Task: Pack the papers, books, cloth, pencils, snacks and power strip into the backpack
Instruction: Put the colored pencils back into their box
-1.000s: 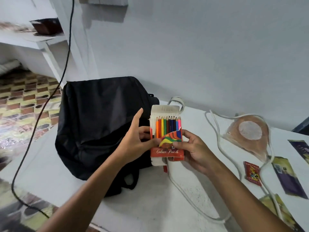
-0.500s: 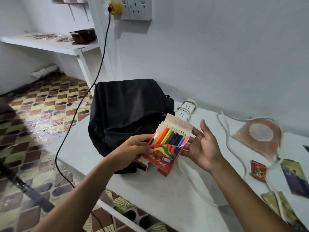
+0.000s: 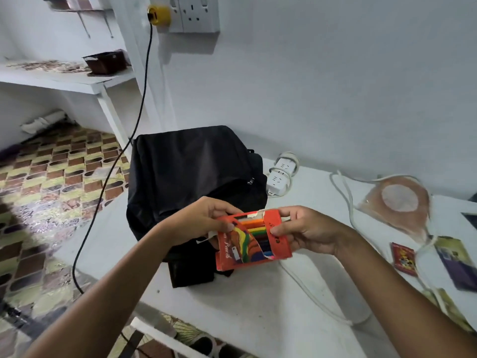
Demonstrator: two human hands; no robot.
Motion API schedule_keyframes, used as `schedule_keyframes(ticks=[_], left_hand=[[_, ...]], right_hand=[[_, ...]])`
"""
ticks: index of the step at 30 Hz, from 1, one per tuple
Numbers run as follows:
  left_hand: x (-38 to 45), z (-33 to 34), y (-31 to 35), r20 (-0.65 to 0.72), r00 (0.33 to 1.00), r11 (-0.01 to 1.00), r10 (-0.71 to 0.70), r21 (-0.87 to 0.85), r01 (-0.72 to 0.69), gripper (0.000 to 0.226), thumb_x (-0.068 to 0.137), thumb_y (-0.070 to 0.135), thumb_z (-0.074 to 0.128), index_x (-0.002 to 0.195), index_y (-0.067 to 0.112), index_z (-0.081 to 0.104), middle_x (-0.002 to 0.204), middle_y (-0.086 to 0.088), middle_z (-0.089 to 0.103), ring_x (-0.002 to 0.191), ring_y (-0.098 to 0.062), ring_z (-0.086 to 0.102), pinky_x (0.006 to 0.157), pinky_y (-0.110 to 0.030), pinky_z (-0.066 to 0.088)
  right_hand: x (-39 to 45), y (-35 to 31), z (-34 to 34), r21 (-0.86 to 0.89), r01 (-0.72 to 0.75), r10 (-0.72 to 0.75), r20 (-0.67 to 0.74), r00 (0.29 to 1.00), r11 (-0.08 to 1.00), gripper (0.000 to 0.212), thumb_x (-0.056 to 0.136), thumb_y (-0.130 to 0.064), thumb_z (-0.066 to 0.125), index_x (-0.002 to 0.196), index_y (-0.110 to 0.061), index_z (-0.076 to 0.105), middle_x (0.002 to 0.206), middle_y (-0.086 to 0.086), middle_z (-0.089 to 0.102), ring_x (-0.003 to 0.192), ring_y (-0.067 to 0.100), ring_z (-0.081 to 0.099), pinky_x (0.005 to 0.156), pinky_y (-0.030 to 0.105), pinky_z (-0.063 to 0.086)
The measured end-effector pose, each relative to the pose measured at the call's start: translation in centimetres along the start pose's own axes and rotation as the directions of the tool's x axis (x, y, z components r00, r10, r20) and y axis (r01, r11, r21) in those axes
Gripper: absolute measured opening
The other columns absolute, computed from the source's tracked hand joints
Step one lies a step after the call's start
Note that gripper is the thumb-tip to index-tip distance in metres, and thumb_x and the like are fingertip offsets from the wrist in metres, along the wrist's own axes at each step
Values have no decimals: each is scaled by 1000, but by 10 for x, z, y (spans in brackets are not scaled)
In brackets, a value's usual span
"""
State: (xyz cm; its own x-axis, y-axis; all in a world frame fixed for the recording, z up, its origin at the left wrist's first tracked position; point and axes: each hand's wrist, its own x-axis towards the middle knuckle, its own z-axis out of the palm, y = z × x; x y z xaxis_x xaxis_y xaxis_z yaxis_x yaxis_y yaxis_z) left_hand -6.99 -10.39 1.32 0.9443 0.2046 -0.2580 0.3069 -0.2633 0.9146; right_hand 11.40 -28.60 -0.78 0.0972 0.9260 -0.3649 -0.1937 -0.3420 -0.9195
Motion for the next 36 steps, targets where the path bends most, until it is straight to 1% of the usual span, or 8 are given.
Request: schedule_keyframes(ticks=[3,9,12,15,20,26,33,36], left_hand=[[14,-8,4,-36,999,1000,8,28,-7,29,89,16,65,117,11,61,98,-12,73,91,-24,72,65,-31,60],[34,-21,-20,-522,841,983,139,174,-54,20,95,28,57,85,14,67,80,-4,69,73,-15,65,79,-45,56],[22,-24,-39,-438,870,896,227,444,-11,24,86,35,68,74,14,66,81,-3,67,74,-7,59,72,-34,49],[13,-17,-58,-225,953,674,204,738,30,37,73,44,77,101,25,63,127,4,50,119,-13,41,101,-36,39],[15,-17,-59,-186,982,601,35,789,128,51,75,45,73,122,32,58,154,-6,17,140,-26,10,113,-44,27],[16,-23,-69,-256,962,650,92,747,137,39,75,32,77,112,26,65,134,-1,37,126,-20,35,102,-26,35],[28,-36,-65,-345,916,681,203,722,121,27,81,4,65,104,15,72,105,-5,68,97,-19,63,89,-27,49],[31,-52,-44,-349,908,729,230,680,76,23,80,3,69,99,14,75,100,-1,72,94,-11,63,85,-15,42]], right_hand=[[10,5,-5,121,44,-34,-86,996,992,44,82,1,61,125,-7,57,115,23,66,92,32,69,70,37,60],[18,9,-15,348,183,-73,-306,949,919,47,80,4,58,126,-1,55,116,25,64,84,31,71,72,42,60],[18,9,-16,380,226,-73,-375,924,897,45,83,6,56,127,0,54,110,21,67,82,29,71,67,38,60],[16,7,-12,400,251,-77,-402,912,881,40,88,6,52,127,-2,54,102,18,70,78,27,72,60,34,59],[14,3,-4,404,265,-92,-399,912,875,38,89,4,52,127,-4,54,103,18,70,80,27,72,59,33,59],[8,5,-4,410,263,-91,-394,915,873,36,90,2,52,125,-5,55,101,16,72,80,26,72,58,32,58],[-1,11,-2,435,259,-110,-338,935,863,41,86,1,51,127,-4,54,105,18,70,82,27,72,57,29,57],[-3,10,2,406,243,-145,-257,956,881,50,77,-1,60,127,-1,54,114,22,66,93,31,70,70,37,60]])
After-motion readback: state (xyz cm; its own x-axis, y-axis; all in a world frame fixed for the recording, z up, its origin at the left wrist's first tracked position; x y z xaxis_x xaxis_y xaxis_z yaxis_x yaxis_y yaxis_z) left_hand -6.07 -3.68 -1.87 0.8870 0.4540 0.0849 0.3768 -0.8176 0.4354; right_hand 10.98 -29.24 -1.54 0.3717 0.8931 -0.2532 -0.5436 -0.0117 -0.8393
